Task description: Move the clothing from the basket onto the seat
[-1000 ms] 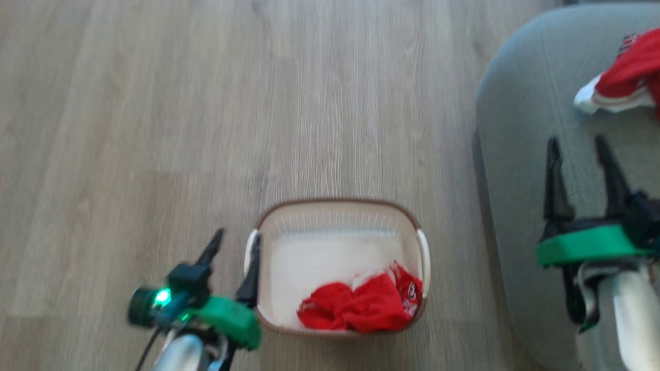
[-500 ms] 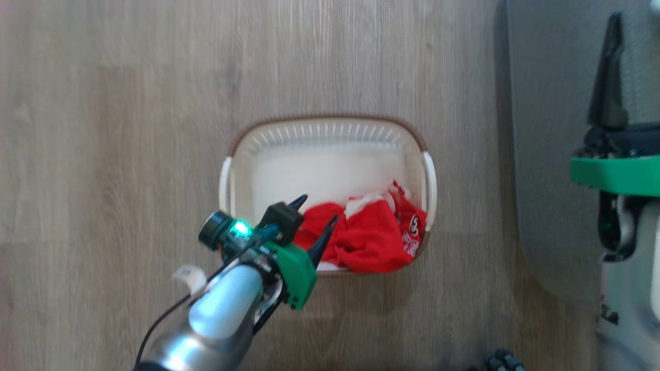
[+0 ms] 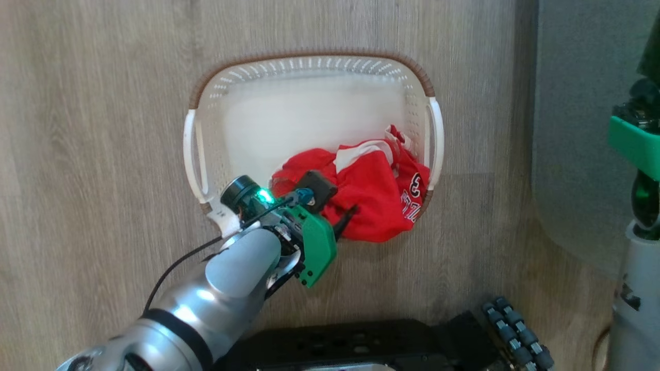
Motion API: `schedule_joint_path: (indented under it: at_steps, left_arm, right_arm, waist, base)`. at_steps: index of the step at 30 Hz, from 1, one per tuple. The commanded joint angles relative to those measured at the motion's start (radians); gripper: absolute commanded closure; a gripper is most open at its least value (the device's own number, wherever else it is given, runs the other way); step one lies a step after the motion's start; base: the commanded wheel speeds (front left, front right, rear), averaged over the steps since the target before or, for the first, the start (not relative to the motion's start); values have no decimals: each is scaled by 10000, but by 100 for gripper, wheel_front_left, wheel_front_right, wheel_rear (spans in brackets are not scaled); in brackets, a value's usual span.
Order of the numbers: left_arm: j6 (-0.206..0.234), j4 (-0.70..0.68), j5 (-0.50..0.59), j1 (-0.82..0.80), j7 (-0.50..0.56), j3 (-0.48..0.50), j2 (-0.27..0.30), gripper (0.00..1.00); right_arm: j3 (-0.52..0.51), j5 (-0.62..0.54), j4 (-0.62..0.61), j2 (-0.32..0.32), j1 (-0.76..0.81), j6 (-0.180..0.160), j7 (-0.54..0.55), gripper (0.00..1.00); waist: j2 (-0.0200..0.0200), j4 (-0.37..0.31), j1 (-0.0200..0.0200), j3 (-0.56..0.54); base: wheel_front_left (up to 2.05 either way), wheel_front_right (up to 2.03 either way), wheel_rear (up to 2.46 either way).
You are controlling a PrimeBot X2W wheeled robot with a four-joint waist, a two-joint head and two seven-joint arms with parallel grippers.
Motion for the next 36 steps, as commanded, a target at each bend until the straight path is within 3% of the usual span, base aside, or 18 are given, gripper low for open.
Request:
schedule_joint_path:
  at_steps: [1, 8, 24, 25, 27, 30, 36]
  left_arm:
    - [-55, -193, -299, -27, 112, -238, 30, 0]
    - [-98, 146, -1098, -573, 451, -1078, 30, 0]
    - [-120, 1092, -2067, -1258, 1304, -1534, 30, 0]
    - [-127, 1108, -2095, -1280, 1322, -1550, 30, 8]
    - [-139, 1139, -2138, -1315, 1326, -1578, 30, 61]
    - [-170, 1194, -2182, -1341, 1331, -1612, 30, 100]
    - [-170, 1305, -2327, -1448, 961, -1642, 30, 100]
  right_arm:
    - [269, -98, -543, 24, 60, -4, 109, 0]
    - [508, -100, -1044, 24, 24, -4, 180, 0]
    - [498, 31, -1362, 24, -23, -4, 39, 0]
    - [502, 50, -1364, 24, -27, -4, 24, 0]
    - [497, 92, -1358, 24, -47, -4, -7, 0]
    - [452, 103, -1333, 24, -89, -4, -53, 0]
    - [319, 116, -1117, 24, -103, -4, -143, 0]
  waist:
    - [1, -62, -2, 256]
    - [1, -275, -2, 650]
    - [1, -761, -2, 1221]
    - [1, -784, -2, 1247]
    - [1, -831, -2, 1287]
    - [1, -893, -2, 1324]
    - [1, -901, -2, 1135]
  base:
    - [0, 0, 0]
    - [0, 0, 0]
    - [0, 0, 0]
    - [0, 0, 0]
    - [0, 0, 0]
    - [0, 0, 0]
    - [0, 0, 0]
